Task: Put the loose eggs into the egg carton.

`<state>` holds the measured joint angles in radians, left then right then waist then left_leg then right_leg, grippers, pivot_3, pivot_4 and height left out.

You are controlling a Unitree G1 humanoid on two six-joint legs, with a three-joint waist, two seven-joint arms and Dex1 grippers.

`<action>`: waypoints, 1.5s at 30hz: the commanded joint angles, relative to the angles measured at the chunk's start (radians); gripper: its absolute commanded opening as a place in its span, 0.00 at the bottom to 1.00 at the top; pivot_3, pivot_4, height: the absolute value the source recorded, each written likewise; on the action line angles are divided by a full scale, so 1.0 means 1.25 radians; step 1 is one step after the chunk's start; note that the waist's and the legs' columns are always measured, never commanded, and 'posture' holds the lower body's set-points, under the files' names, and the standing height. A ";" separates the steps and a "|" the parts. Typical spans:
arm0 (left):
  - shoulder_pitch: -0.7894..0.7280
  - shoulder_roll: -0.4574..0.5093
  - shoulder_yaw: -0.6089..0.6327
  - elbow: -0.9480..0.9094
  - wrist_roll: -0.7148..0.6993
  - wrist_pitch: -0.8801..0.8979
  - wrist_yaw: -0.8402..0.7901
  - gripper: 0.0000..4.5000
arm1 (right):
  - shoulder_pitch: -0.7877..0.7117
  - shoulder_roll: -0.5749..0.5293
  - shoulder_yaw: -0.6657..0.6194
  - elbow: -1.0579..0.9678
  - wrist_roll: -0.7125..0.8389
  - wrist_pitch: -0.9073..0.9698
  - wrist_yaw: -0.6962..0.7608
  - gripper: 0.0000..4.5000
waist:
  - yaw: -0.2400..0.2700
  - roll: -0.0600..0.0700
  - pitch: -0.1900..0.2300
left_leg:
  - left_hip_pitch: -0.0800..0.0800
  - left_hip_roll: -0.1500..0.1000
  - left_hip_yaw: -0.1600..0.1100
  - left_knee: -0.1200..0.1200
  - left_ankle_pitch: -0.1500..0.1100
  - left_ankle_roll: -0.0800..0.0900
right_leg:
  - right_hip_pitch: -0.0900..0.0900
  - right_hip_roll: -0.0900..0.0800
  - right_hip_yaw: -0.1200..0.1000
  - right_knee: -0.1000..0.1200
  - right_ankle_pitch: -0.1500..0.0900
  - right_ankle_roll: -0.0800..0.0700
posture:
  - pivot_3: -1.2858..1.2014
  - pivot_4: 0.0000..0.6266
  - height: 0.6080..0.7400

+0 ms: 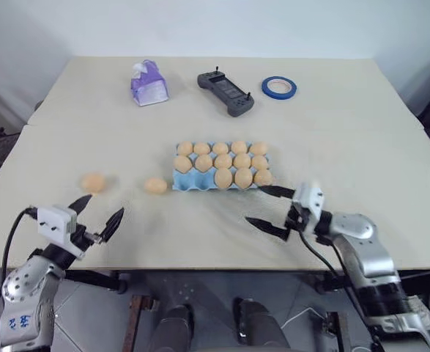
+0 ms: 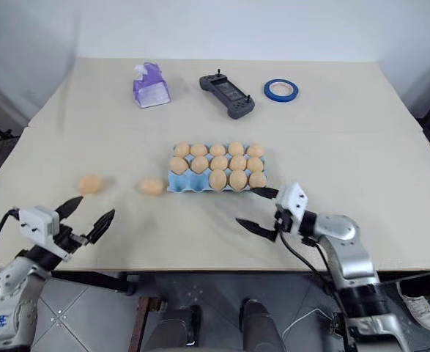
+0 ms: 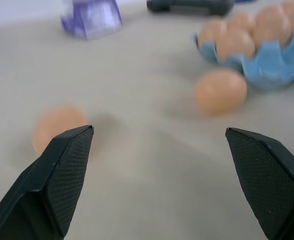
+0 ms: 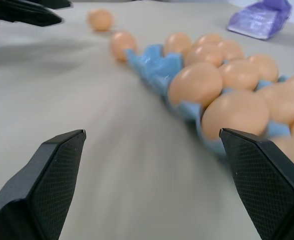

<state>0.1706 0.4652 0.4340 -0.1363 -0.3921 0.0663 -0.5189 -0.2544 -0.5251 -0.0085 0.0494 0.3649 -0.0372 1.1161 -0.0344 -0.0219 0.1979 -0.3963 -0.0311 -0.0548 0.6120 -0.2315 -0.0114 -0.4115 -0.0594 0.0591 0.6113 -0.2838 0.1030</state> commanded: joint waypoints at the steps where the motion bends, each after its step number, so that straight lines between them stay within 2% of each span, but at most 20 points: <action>1: 0.036 -0.011 0.063 -0.022 -0.032 0.002 0.023 1.00 | 0.011 -0.026 -0.040 -0.001 0.042 -0.040 0.047 0.99 | 0.002 0.000 0.000 | 0.002 0.000 0.000 0.000 0.000 0.000 | 0.002 0.000 0.000 0.000 0.000 0.000 | 0.52 0.24 1.00; 2: 0.046 -0.012 0.059 -0.031 -0.035 0.005 0.016 1.00 | 0.014 -0.025 -0.045 0.003 0.047 -0.052 0.054 0.99 | 0.003 0.000 0.000 | 0.004 0.001 0.000 0.000 0.000 0.000 | 0.003 0.000 0.001 0.000 0.000 -0.001 | 0.52 0.24 1.00; 5: 0.044 -0.018 0.021 -0.060 -0.031 0.008 0.004 1.00 | 0.020 -0.023 -0.042 0.001 0.052 -0.047 0.065 0.99 | 0.005 0.000 0.000 | 0.007 0.007 0.005 0.000 -0.002 -0.004 | 0.010 0.000 -0.001 -0.003 -0.008 -0.015 | 0.52 0.24 1.00; 6: 0.029 -0.021 0.003 -0.067 -0.031 0.015 0.006 1.00 | 0.021 -0.019 -0.039 -0.004 0.054 -0.046 0.063 0.99 | 0.007 0.000 0.000 | 0.008 0.009 0.007 0.000 -0.002 -0.004 | 0.012 0.000 -0.001 -0.004 -0.008 -0.016 | 0.52 0.24 1.00; 9: -0.026 -0.023 -0.048 -0.073 -0.034 0.040 0.000 1.00 | 0.017 -0.005 -0.027 -0.021 0.056 -0.044 0.059 0.99 | 0.015 0.000 0.000 | 0.007 0.010 0.010 0.001 -0.001 -0.003 | 0.014 -0.002 -0.003 -0.005 -0.008 -0.016 | 0.52 0.24 1.00; 13: -0.146 -0.010 -0.127 0.002 0.000 0.071 -0.019 1.00 | 0.016 0.008 -0.008 -0.042 0.056 -0.034 0.057 0.99 | 0.023 -0.001 -0.001 | 0.007 0.010 0.012 0.001 -0.001 -0.003 | 0.015 -0.002 -0.003 -0.006 -0.007 -0.014 | 0.52 0.24 1.00; 15: -0.205 -0.003 -0.157 0.057 0.024 0.074 -0.026 1.00 | 0.015 0.011 -0.003 -0.046 0.055 -0.032 0.054 0.99 | 0.024 -0.001 -0.001 | 0.008 0.010 0.012 0.001 -0.001 -0.003 | 0.014 -0.002 -0.003 -0.005 -0.007 -0.013 | 0.52 0.24 1.00; 17: -0.269 0.004 -0.193 0.123 0.059 0.068 -0.032 1.00 | 0.014 0.012 0.002 -0.051 0.062 -0.021 0.055 0.99 | 0.024 -0.001 -0.001 | 0.007 0.010 0.012 0.001 -0.001 -0.003 | 0.013 -0.001 -0.003 -0.005 0.000 -0.001 | 0.52 0.24 1.00; 20: -0.379 -0.001 -0.233 0.258 0.109 0.027 -0.040 1.00 | 0.015 0.024 0.000 -0.059 0.060 -0.017 0.034 0.99 | 0.026 -0.001 -0.001 | 0.006 0.010 0.011 0.000 -0.001 -0.003 | 0.012 -0.001 -0.004 -0.005 0.000 -0.001 | 0.52 0.24 1.00; 23: -0.437 -0.012 -0.244 0.350 0.136 -0.011 -0.034 1.00 | 0.024 0.036 0.003 -0.077 0.059 -0.010 0.011 0.99 | 0.024 -0.001 -0.001 | 0.006 0.010 0.011 0.000 -0.001 -0.002 | 0.012 -0.001 -0.004 -0.005 0.000 -0.001 | 0.52 0.24 1.00; 28: -0.471 -0.049 -0.264 0.407 0.126 -0.033 -0.079 1.00 | 0.039 0.047 0.011 -0.093 0.051 -0.010 -0.011 0.99 | 0.026 -0.001 -0.001 | 0.005 0.011 0.011 0.000 -0.001 -0.002 | 0.011 -0.001 -0.004 -0.006 0.000 -0.001 | 0.52 0.24 1.00; 32: -0.488 -0.068 -0.265 0.444 0.129 -0.054 -0.079 0.80 | 0.042 0.055 0.015 -0.103 0.052 -0.004 -0.028 1.00 | 0.026 -0.001 -0.001 | 0.005 0.011 0.011 0.000 -0.002 -0.003 | 0.011 -0.001 -0.004 -0.005 0.000 -0.001 | 0.52 0.24 1.00; 37: -0.507 -0.073 -0.263 0.482 0.131 -0.069 -0.087 0.44 | 0.041 0.053 0.016 -0.100 0.053 -0.006 -0.032 1.00 | 0.026 -0.001 -0.001 | 0.005 0.010 0.011 0.001 -0.003 -0.005 | 0.011 -0.001 -0.004 -0.004 0.000 0.000 | 0.52 0.24 1.00; 41: -0.481 -0.071 -0.256 0.455 0.126 -0.071 -0.085 0.15 | 0.042 0.051 0.016 -0.093 0.050 -0.010 -0.033 1.00 | 0.026 -0.001 -0.001 | 0.005 0.010 0.011 0.001 -0.002 -0.004 | 0.011 -0.001 -0.004 -0.004 0.000 0.000 | 0.52 0.24 1.00; 43: -0.443 -0.072 -0.242 0.407 0.113 -0.068 -0.079 0.15 | 0.044 0.050 0.016 -0.089 0.049 -0.011 -0.031 1.00 | 0.025 -0.001 -0.001 | 0.005 0.010 0.011 0.000 -0.001 -0.002 | 0.011 -0.001 -0.004 -0.004 0.000 0.000 | 0.52 0.24 1.00; 45: -0.389 -0.070 -0.243 0.332 0.095 -0.058 -0.099 0.23 | 0.046 0.050 0.016 -0.084 0.047 -0.014 -0.030 1.00 | 0.020 -0.001 -0.001 | 0.006 0.011 0.012 0.000 -0.001 -0.002 | 0.011 -0.001 -0.003 -0.005 0.000 0.000 | 0.52 0.24 1.00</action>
<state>-0.3628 0.3728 0.1255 0.3517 -0.2507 -0.0105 -0.6237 -0.2002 -0.4583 0.0197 -0.0362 0.4182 -0.0416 1.0775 -0.0097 -0.0230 0.1969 -0.3894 -0.0175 -0.0400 0.6119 -0.2330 -0.0137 -0.3976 -0.0610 0.0554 0.6055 -0.2840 0.1028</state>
